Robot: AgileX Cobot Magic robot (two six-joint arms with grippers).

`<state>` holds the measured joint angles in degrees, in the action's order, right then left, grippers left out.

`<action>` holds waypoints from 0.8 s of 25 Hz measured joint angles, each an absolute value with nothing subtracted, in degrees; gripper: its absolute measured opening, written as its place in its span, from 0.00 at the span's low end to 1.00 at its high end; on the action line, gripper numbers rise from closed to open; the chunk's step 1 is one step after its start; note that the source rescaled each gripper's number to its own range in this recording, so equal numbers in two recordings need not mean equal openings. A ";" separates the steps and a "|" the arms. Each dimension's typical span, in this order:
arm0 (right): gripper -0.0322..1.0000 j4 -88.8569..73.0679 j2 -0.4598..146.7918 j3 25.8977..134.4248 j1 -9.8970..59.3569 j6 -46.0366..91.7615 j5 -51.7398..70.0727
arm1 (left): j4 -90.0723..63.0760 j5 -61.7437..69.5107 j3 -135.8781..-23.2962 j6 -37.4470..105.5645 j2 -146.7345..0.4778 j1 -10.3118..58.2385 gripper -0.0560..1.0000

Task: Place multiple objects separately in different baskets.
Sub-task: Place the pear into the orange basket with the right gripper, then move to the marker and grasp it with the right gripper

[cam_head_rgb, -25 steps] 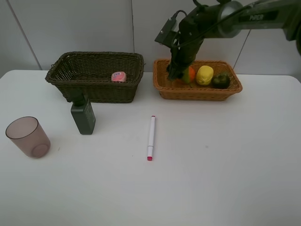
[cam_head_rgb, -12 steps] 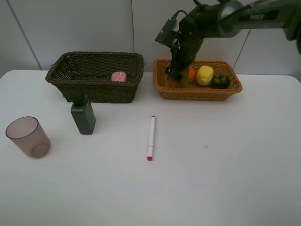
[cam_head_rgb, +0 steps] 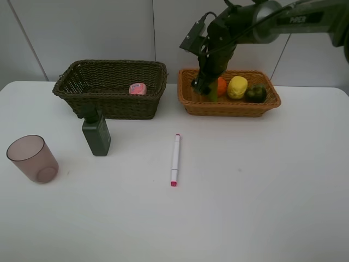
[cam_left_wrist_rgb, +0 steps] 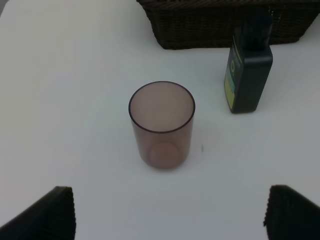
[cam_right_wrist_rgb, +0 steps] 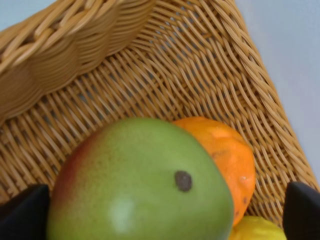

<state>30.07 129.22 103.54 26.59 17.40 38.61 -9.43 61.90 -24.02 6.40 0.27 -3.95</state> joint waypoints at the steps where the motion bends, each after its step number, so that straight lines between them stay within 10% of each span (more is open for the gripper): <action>1: 0.96 30.01 128.99 103.54 26.59 17.40 39.09 | -9.43 61.90 -24.02 6.40 0.27 -3.95 1.00; 20: 0.96 20.72 120.83 103.54 31.18 -5.79 56.53 | -9.43 61.90 -24.02 6.40 0.27 -3.95 1.00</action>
<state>20.72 120.83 103.54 31.18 -5.79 56.53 -9.43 61.90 -24.02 6.40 0.27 -3.95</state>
